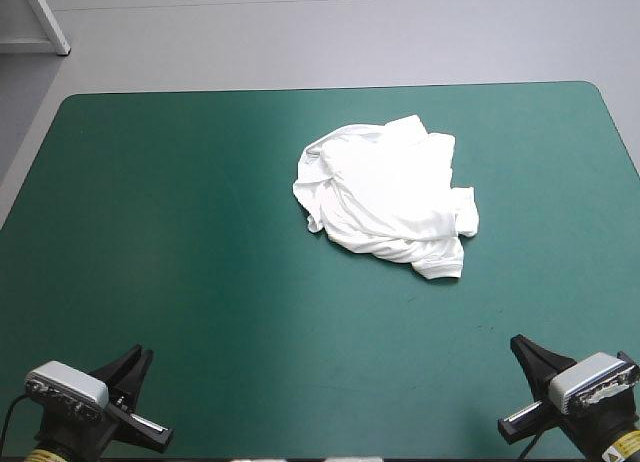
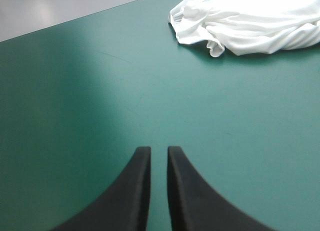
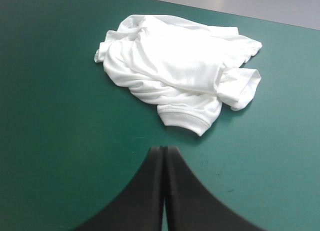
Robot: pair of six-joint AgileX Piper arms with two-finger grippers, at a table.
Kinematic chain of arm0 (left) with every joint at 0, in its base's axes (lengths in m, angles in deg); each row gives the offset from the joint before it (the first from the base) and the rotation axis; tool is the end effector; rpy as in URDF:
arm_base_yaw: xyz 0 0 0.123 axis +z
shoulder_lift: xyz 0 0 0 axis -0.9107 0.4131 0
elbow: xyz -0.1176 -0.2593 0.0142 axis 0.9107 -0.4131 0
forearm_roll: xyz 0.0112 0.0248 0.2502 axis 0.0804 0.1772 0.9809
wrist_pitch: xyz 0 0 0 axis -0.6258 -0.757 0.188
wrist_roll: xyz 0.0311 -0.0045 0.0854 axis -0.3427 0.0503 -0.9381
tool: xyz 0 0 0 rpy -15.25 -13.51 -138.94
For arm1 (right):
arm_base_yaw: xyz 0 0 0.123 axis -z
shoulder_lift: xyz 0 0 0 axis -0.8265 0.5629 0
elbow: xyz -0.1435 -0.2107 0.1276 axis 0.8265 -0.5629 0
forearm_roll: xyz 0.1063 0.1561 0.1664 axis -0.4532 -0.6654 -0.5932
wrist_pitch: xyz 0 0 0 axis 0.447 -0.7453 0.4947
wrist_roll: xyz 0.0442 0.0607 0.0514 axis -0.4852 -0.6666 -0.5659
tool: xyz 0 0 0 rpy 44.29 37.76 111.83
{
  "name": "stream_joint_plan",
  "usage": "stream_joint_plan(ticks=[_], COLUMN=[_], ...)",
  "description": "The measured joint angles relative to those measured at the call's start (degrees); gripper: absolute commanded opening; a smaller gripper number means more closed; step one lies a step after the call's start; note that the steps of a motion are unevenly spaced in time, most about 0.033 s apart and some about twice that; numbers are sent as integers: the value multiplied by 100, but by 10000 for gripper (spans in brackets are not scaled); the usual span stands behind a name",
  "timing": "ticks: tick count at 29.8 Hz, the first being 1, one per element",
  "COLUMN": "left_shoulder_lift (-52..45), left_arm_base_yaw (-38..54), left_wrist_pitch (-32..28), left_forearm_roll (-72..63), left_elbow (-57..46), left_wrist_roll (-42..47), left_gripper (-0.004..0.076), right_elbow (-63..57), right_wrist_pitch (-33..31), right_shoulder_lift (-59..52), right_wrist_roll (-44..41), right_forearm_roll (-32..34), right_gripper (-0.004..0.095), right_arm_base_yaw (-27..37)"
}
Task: Fold the cloth
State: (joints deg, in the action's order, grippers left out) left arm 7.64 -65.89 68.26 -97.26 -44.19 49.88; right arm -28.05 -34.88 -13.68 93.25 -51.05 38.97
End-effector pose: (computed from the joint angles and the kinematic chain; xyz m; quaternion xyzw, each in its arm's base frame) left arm 0.0156 -0.0256 0.2797 0.1914 0.7870 -0.0390 0.5852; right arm 0.0285 0.0218 0.2783 -0.1827 0.7688 0.1231 0.6004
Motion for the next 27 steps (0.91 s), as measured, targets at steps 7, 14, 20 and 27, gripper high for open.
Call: stream_joint_plan(ticks=[7,14,20,27], left_shoulder_lift=[0,0,76,921], left_arm_base_yaw=[0,0,0,0], left_wrist_pitch=[0,-20,-242,-292], left_forearm_roll=[0,0,-232,-1151], left_elbow=[0,0,0,35], left_wrist_roll=[0,84,601,346], left_gripper=[91,91,96,285], right_elbow=[0,0,0,0], right_wrist_pitch=[0,0,0,0], right_shoulder_lift=[0,0,0,0], right_wrist_roll=[0,0,0,0], right_forearm_roll=[0,0,0,0], right_gripper=[-18,-18,-17,-17], right_arm_base_yaw=[0,0,0,0])
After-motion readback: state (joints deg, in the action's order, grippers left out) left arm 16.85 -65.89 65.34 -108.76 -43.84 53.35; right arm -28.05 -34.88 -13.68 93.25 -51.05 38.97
